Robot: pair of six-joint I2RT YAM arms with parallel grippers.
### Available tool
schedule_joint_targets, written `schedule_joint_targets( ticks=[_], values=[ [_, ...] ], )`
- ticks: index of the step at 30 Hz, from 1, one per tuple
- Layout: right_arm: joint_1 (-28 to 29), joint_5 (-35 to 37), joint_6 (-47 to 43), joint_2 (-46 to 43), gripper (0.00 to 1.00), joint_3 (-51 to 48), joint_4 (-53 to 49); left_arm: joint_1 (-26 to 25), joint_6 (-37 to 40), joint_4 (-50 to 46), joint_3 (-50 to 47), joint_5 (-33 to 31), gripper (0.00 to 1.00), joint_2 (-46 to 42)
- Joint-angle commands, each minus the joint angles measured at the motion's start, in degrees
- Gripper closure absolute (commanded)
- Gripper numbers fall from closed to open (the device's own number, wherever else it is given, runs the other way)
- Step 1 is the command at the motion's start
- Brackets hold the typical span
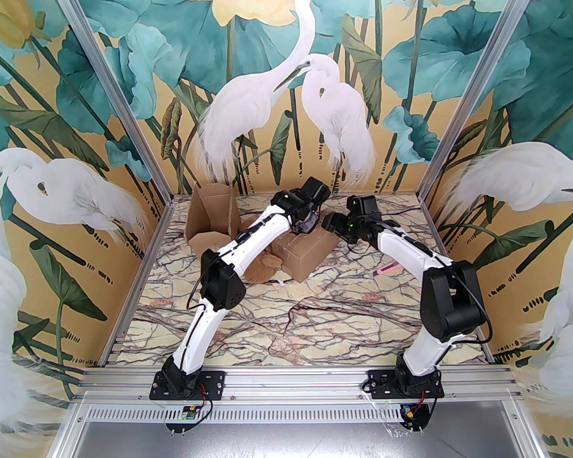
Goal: Unpack the express box
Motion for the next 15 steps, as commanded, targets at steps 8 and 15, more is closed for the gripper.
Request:
schedule_joint_targets(
  ticks=[8,15],
  values=[
    [-1.7,1.7,0.0,0.9,0.34,-6.5,-5.2,4.2,-6.4,-2.7,1.6,11.8,0.95,-2.7],
    [-4.1,2.2,-1.4,-4.3,0.28,-3.5,-7.7,5.7,-11.8,-6.6,0.4,21.6,0.94,-5.0]
  ],
)
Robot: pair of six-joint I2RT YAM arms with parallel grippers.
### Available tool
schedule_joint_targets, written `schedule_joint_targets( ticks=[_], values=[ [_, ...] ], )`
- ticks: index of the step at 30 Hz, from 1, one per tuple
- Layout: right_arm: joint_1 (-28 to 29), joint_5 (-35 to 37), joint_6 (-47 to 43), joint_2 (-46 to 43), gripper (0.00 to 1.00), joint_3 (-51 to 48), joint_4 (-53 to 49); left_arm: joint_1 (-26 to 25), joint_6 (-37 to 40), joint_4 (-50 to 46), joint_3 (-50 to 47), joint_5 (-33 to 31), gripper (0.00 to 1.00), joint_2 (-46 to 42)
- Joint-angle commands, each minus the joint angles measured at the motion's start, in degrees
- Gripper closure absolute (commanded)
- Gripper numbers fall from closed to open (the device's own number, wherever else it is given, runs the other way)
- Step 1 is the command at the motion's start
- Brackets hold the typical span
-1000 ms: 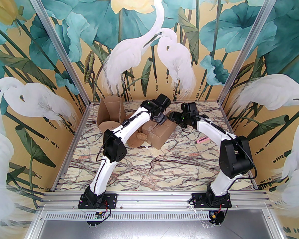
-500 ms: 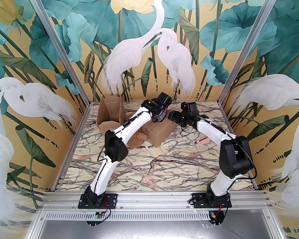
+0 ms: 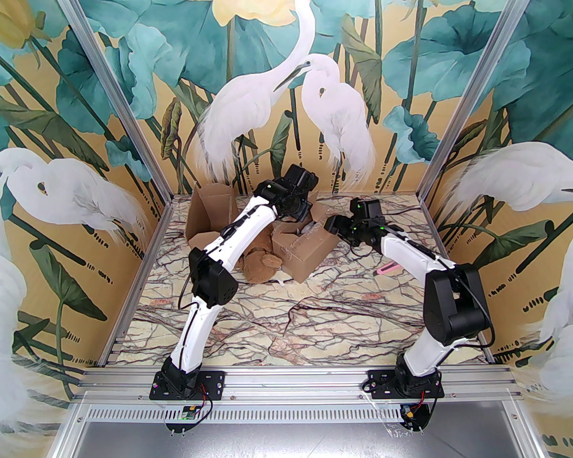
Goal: Unpack the express box
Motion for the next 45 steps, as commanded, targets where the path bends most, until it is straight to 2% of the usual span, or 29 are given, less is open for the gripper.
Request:
schedule_joint_targets(
  ticks=[1,7,10,14,20,27,34,37,39,45],
  values=[
    [-2.2,3.7,-1.8,-2.1,0.27,1.4,-10.1,1.4,-6.7,-5.0,-1.4,9.2,0.94,-3.5],
    [-1.5,5.1,-3.3,-4.1,0.24,8.9,-19.3,3.2,-17.6,-0.3,-9.4,14.4,0.93,-9.5],
    [0.3,9.7,-4.0,-5.9,0.24,12.0,-24.2,3.6,-23.1,3.1,-13.0,15.2,0.94,-12.2],
    [4.5,15.0,-4.5,-6.5,0.24,16.3,-31.0,3.6,-29.3,8.4,-17.7,15.3,0.97,-15.5],
    [12.7,23.1,-5.1,-2.4,0.25,24.2,-40.0,3.6,-36.9,17.7,-26.4,13.0,0.98,-21.0],
    [17.5,32.6,-6.0,2.5,0.25,30.1,-48.0,2.7,-37.9,22.4,-31.5,10.9,0.99,-24.7],
    [17.1,36.2,-6.6,-0.1,0.29,29.3,-47.9,2.7,-35.7,23.1,-35.1,10.8,0.99,-26.8],
    [15.2,35.2,-7.2,-3.0,0.34,27.2,-46.2,3.0,-35.5,23.1,-37.0,11.3,1.0,-27.4],
    [13.3,32.7,-7.9,-4.6,0.45,25.6,-45.2,3.3,-35.5,23.8,-38.5,11.7,1.0,-28.0],
    [9.7,26.5,-8.8,-7.9,0.69,18.4,-41.0,4.2,-35.9,24.7,-40.0,13.1,1.0,-27.8]
  ],
)
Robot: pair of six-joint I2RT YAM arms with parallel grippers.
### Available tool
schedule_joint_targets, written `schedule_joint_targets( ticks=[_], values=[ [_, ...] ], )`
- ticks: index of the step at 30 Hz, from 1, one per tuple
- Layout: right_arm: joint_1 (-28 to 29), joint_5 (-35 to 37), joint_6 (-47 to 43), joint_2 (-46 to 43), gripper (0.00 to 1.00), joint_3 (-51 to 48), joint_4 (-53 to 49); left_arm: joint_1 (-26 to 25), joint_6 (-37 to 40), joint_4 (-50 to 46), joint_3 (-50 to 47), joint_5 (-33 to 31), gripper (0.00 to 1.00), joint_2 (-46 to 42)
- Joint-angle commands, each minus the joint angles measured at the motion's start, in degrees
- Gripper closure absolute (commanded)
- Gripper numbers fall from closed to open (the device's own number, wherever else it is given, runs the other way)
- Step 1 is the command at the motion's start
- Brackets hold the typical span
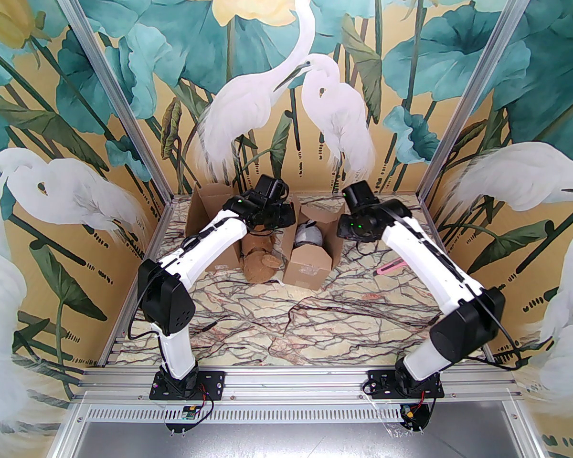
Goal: Unpack the express box
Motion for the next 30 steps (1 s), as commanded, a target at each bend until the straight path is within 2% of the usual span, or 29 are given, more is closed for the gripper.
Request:
schedule_joint_targets(
  ticks=[1,5,11,17,21,25,27,30],
  values=[
    [-2.1,-4.8,-0.8,-1.6,0.7,-5.2,3.7,1.0,-0.1,3.1,0.2,1.0,1.0,-2.4],
    [-5.6,-12.0,1.6,-4.4,0.72,-14.0,10.7,1.6,-0.1,2.5,-0.5,1.0,1.0,-2.3],
    [-11.2,-24.8,5.3,-10.8,0.76,-29.1,27.9,2.8,-0.2,2.8,-2.4,1.8,1.0,-2.6],
    [-14.2,-31.4,7.5,-14.1,0.82,-37.2,41.0,2.9,0.3,1.9,-2.4,1.8,1.0,-1.9],
    [-15.6,-36.9,9.4,-13.0,0.83,-41.2,48.8,2.9,0.4,1.7,-2.6,2.2,1.0,-1.4],
    [-15.9,-35.2,7.3,-12.0,0.7,-39.1,43.5,2.9,0.6,2.7,-2.8,3.7,1.0,-1.8],
    [-15.9,-30.6,4.9,-13.2,0.56,-35.8,36.5,2.9,0.5,4.7,-3.4,5.1,1.0,-2.8],
    [-15.8,-23.5,2.5,-17.7,0.5,-29.8,28.4,2.8,0.4,6.0,-3.5,5.5,1.0,-4.3]
  ],
)
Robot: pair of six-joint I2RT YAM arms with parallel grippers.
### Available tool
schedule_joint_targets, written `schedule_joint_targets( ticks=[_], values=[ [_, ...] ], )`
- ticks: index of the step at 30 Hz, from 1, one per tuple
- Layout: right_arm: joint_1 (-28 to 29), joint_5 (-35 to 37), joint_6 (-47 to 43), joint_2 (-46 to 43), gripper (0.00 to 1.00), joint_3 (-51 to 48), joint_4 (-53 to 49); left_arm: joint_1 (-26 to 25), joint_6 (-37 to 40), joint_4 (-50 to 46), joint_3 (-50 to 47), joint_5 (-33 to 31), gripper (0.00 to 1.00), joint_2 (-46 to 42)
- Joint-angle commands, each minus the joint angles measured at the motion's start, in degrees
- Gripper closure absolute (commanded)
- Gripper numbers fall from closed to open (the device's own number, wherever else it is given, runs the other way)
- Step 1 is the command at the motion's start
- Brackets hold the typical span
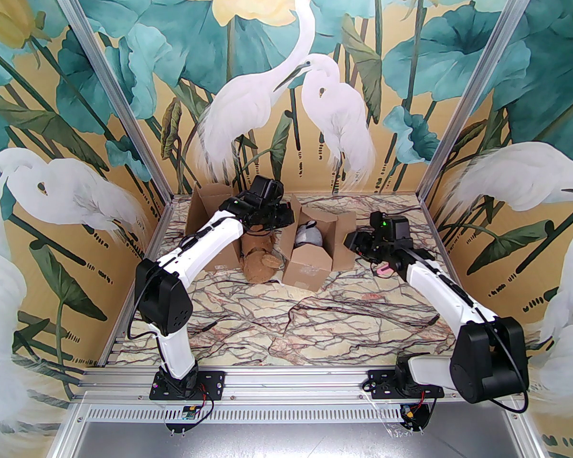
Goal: Unpack the express box
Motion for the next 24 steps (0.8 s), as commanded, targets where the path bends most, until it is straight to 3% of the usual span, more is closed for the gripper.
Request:
schedule_joint_targets(
  ticks=[1,6,14,17,24],
  values=[
    [0.0,11.1,-3.4,-5.8,0.5,7.2,-11.9,0.4,0.9,3.1,-0.5,0.7,1.0,-4.0],
    [6.8,21.5,-7.5,-7.8,0.54,20.3,-21.2,-1.7,2.0,6.1,-0.8,-2.1,1.0,-6.3],
    [19.0,24.1,-5.7,4.9,0.61,35.8,-26.4,-5.7,4.2,11.6,-1.9,-6.1,1.0,-7.7],
    [21.5,24.1,-4.2,8.9,0.63,37.4,-25.4,-6.6,5.0,13.3,-2.4,-7.0,1.0,-8.3],
    [21.6,27.7,-0.2,11.9,0.7,34.1,-25.3,-7.1,6.3,15.2,-3.4,-7.5,1.0,-9.9]
  ],
)
